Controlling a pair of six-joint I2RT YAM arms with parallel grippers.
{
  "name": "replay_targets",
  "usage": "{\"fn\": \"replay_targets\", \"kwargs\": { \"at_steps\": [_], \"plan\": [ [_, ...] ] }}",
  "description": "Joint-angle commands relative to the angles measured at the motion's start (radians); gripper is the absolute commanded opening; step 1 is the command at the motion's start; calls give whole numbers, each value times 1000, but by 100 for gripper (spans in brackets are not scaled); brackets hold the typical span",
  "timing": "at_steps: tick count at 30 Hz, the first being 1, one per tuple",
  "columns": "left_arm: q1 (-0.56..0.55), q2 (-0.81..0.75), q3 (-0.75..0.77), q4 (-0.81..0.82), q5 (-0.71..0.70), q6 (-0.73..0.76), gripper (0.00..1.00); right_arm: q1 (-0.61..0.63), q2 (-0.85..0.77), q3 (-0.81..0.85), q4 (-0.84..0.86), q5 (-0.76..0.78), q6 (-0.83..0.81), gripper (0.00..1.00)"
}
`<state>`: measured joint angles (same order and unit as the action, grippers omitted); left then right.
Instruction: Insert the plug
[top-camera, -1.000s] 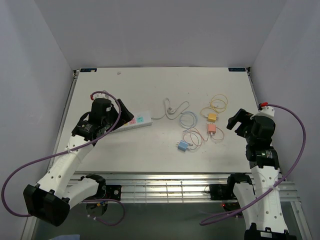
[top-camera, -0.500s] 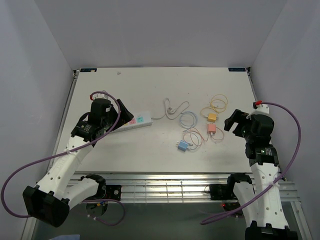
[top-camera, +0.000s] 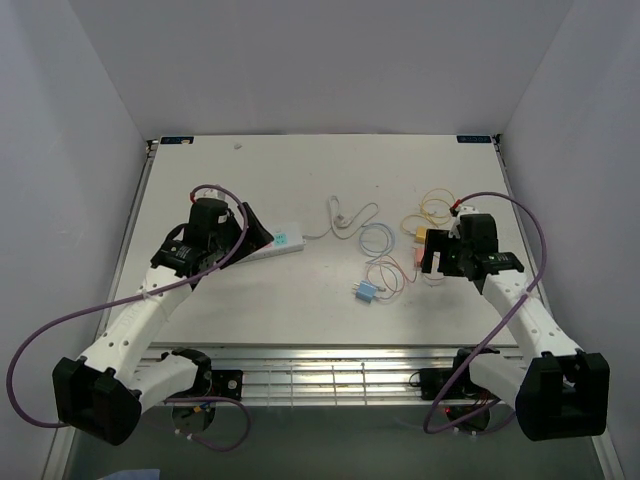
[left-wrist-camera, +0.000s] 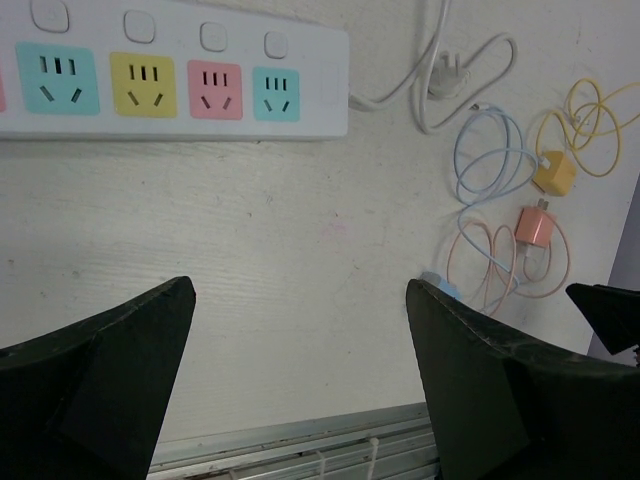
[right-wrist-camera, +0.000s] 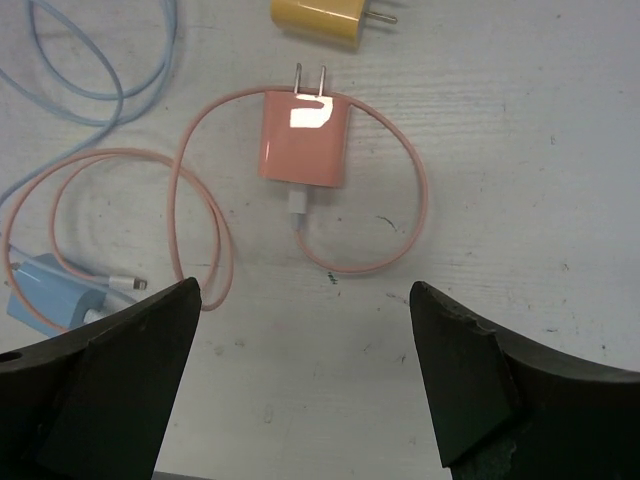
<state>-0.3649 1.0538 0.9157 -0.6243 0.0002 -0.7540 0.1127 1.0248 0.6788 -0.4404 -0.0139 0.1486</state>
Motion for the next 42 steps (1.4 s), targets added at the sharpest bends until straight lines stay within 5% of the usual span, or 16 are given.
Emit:
{"fn": "replay_targets", "kwargs": {
  "at_steps": [1,22,31,42],
  "plan": [
    [-5,-9,-14,34,44,18,98,18,53,34,71,116,-12,90],
    [-5,9,-38,71,75,22,98,127,294,22,266,226,34,91],
    [-5,11,-40,72,72,24,98,145,382,19,293,227,54,100],
    [-5,21,-38,74,72,22,98,151,362,-39,328,210,57,88]
  ]
}}
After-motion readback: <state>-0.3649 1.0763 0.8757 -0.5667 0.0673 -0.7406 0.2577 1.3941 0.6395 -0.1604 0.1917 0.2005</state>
